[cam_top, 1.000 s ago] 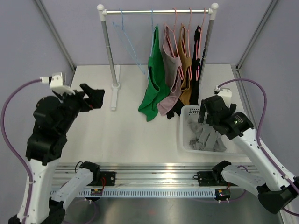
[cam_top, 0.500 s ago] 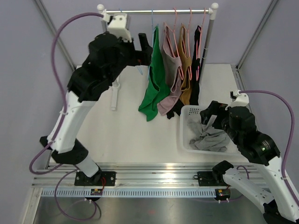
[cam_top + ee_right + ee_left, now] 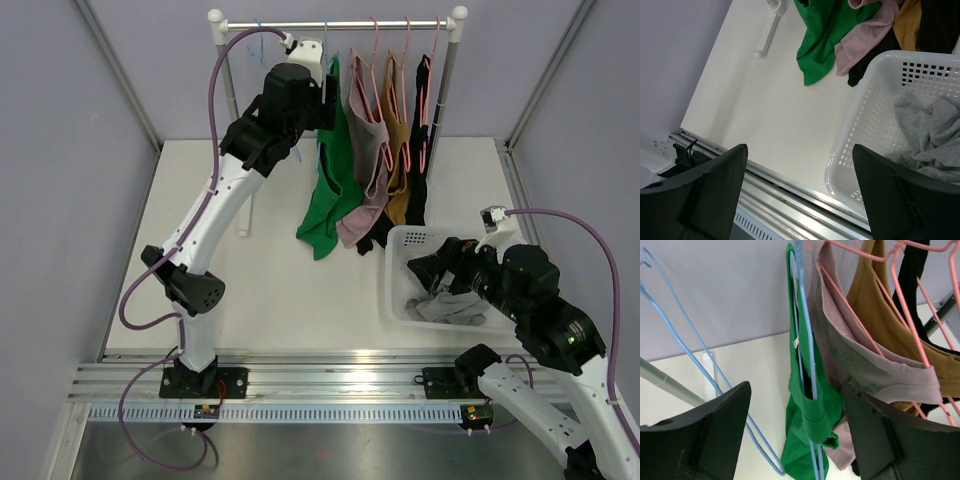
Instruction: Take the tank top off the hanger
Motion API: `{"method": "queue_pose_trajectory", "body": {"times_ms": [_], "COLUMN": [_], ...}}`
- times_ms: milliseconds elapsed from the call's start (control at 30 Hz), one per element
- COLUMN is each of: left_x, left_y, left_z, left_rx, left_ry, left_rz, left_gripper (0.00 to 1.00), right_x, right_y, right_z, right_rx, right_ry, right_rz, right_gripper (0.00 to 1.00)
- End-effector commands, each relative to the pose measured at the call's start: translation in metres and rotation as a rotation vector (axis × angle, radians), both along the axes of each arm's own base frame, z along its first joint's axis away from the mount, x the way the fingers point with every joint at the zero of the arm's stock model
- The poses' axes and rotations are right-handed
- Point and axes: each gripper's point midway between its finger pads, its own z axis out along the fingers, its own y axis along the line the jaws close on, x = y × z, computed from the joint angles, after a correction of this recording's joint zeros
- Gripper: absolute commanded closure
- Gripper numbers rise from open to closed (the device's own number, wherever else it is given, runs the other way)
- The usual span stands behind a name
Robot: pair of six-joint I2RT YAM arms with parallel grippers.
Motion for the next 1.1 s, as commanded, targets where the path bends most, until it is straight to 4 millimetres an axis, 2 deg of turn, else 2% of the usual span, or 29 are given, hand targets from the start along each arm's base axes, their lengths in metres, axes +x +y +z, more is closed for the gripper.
{"method": "queue_pose_trajectory", "body": {"times_ms": [0, 67, 167, 233, 333, 367, 467, 500, 567, 633, 733, 800, 933, 1000, 1067], "left_x": [0.021, 0.031, 0.037, 0.044, 0.055, 0.057, 0.061, 0.062, 0.062, 0.059, 0.050, 0.040, 0.027, 0.018, 0.012], "left_y": [-0.006, -0.010, -0.015, -0.018, -0.018, -0.018, -0.017, -0.016, -0.014, -0.012, -0.006, 0.001, 0.015, 0.022, 0.025], "left_z": [0.031, 0.022, 0.019, 0.016, 0.006, 0.004, 0.002, 0.005, 0.007, 0.012, 0.030, 0.053, 0.085, 0.095, 0.097], "left_rx": [-0.061, -0.056, -0.061, -0.053, -0.041, -0.041, -0.039, -0.039, -0.042, -0.059, -0.089, -0.117, -0.146, -0.160, -0.165], "left_ry": [-0.117, -0.106, -0.112, -0.123, -0.113, -0.109, -0.115, -0.123, -0.126, -0.129, -0.160, -0.202, -0.263, -0.275, -0.272], "left_rz": [-0.031, -0.042, -0.064, -0.063, -0.052, -0.053, -0.049, -0.044, -0.039, -0.027, -0.012, 0.005, 0.026, 0.032, 0.035], "left_gripper": [0.29, 0.32, 0.32, 0.37, 0.51, 0.63, 0.79, 0.88, 1.00, 1.00, 1.00, 1.00, 1.00, 1.00, 1.00], "right_x": [-0.005, -0.008, -0.010, -0.009, -0.012, -0.012, -0.012, -0.012, -0.011, -0.011, -0.009, -0.009, -0.010, -0.011, -0.011], "right_y": [0.010, 0.010, 0.010, 0.011, 0.014, 0.014, 0.014, 0.014, 0.013, 0.012, 0.012, 0.013, 0.014, 0.014, 0.014], "right_z": [0.008, 0.009, 0.008, 0.007, 0.007, 0.007, 0.006, 0.004, 0.004, 0.005, 0.006, 0.005, 0.007, 0.007, 0.010], "right_rx": [0.047, 0.055, 0.054, 0.051, 0.061, 0.061, 0.055, 0.052, 0.048, 0.047, 0.046, 0.043, 0.048, 0.050, 0.055], "right_ry": [-0.024, -0.030, -0.031, -0.027, -0.025, -0.025, -0.026, -0.022, -0.025, -0.029, -0.035, -0.032, -0.036, -0.038, -0.044], "right_rz": [0.059, 0.068, 0.072, 0.076, 0.095, 0.098, 0.097, 0.097, 0.095, 0.092, 0.090, 0.093, 0.100, 0.102, 0.103], "right_gripper": [0.08, 0.08, 0.09, 0.09, 0.10, 0.10, 0.11, 0.11, 0.11, 0.11, 0.11, 0.11, 0.11, 0.11, 0.11]}}
